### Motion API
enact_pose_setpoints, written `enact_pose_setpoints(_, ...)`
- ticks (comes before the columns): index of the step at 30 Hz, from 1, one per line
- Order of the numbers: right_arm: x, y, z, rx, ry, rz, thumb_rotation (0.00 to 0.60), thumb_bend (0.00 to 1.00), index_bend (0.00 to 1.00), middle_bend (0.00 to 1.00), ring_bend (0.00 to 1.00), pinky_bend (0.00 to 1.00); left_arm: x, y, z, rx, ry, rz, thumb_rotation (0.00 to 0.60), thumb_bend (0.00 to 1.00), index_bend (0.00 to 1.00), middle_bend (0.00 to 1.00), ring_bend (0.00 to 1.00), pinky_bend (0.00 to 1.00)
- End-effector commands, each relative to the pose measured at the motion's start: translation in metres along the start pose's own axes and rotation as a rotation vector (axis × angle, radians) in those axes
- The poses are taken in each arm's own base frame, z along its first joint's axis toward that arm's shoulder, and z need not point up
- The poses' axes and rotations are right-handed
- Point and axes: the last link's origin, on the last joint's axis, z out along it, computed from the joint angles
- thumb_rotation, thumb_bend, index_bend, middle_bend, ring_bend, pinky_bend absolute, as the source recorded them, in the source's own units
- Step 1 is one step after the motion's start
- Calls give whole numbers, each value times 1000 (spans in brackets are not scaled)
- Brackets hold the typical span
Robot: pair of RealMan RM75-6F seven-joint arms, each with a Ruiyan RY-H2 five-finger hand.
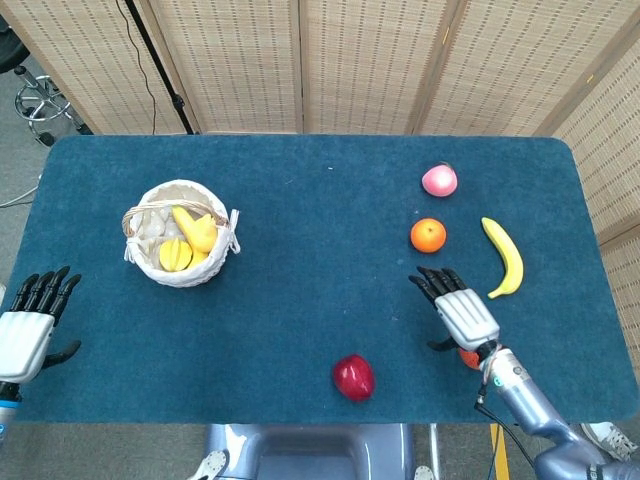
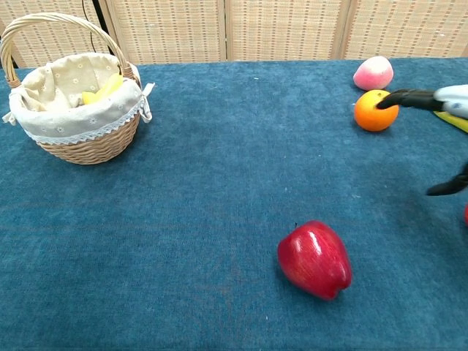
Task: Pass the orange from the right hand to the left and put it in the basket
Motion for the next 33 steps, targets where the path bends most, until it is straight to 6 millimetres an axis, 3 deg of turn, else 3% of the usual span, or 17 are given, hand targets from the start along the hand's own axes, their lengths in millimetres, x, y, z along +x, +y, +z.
enact_pose_setpoints(1, -3, -14, 37, 28, -30, 0, 600, 9, 0, 0, 0, 0, -2, 0, 1, -1, -6, 2, 600, 183, 0, 0, 0, 14)
enact_pose_setpoints(7, 1, -32, 87, 43, -39, 7, 600, 9, 0, 0, 0, 0, -6, -2, 4, 7, -22, 3, 600, 182, 0, 0, 0, 14)
enact_pose_setpoints(14, 15, -36, 116, 21, -2, 38, 600, 9, 0, 0, 0, 0, -10, -5, 7, 16, -42, 3, 600, 181, 0, 0, 0, 14)
enact_pose_setpoints(28, 13, -19, 184, -58, -38, 13, 600, 9, 5, 0, 0, 0, -13, -5, 10, 20, -56, 11, 600, 181, 0, 0, 0, 14)
enact_pose_setpoints(33, 17, -5, 195, -94, -33, 12, 600, 9, 16, 0, 0, 0, -17, -8, 12, 32, -74, 11, 600, 183, 0, 0, 0, 14)
